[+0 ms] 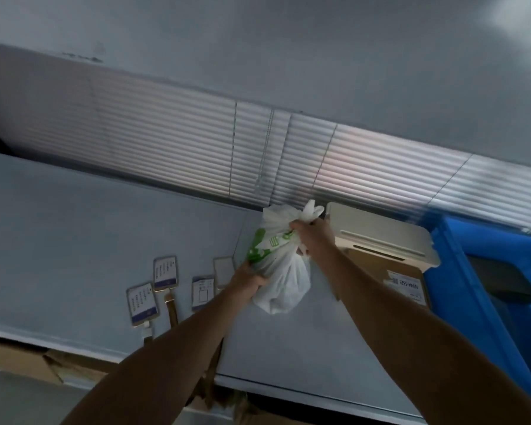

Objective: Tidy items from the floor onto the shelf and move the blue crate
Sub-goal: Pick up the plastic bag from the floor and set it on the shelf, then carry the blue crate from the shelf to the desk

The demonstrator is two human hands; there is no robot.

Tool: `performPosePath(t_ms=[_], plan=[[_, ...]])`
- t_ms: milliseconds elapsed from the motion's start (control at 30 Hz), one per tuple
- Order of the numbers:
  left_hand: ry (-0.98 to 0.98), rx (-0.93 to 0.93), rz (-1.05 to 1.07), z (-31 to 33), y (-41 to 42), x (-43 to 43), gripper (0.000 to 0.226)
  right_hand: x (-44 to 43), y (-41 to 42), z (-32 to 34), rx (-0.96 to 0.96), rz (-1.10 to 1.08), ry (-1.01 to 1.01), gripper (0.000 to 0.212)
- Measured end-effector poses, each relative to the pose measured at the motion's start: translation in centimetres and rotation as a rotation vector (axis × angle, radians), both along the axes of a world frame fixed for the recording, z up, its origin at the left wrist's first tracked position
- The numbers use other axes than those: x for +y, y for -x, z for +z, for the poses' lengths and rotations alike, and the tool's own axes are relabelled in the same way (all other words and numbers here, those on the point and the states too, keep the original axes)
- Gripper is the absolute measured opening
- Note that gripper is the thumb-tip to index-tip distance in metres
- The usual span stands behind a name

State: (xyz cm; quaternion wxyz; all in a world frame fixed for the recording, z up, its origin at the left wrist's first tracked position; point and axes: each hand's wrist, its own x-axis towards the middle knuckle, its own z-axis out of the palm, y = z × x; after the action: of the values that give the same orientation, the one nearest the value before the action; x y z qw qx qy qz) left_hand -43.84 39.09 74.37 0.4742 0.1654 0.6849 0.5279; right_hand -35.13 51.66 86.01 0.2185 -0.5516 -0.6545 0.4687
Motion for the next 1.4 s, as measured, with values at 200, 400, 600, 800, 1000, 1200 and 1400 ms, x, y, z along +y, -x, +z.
performPosePath(t_ms=[200,400,600,800,1000,1200,1400], plan=[[0.119,0.333,-0.1,-0.4,-0.6,-1.4,0.087,-0.5,-2.8,-4.5,-0.444,0.165,-0.33,0.028],[0.231,0.73,-0.297,-3.1,-1.9,-1.3,0.115,-2.5,-4.8,-12.1,-0.432,0.273,-0.52,0.061],[0.252,0.972,-0.291,-4.7,-2.5,-0.4,0.095,-4.6,-6.8,-14.9,-0.637,0.412,-0.441,0.121],[0.19,0.946,-0.322,-6.1,0.1,2.1,0.087,-1.6,-4.8,-15.5,-0.472,0.448,-0.461,0.128],[0.257,0.861,-0.453,-5.3,3.0,4.9,0.091,1.6,-2.4,-15.2,-0.487,0.429,-0.41,0.125],[0.269,0.784,-0.405,-2.9,2.7,4.3,0.081,0.8,-4.0,-13.2,-0.48,0.458,-0.366,0.123],[0.031,0.732,-0.083,0.3,-2.7,1.4,0.038,-4.3,-12.2,-7.9,-0.525,0.424,-0.304,0.062]])
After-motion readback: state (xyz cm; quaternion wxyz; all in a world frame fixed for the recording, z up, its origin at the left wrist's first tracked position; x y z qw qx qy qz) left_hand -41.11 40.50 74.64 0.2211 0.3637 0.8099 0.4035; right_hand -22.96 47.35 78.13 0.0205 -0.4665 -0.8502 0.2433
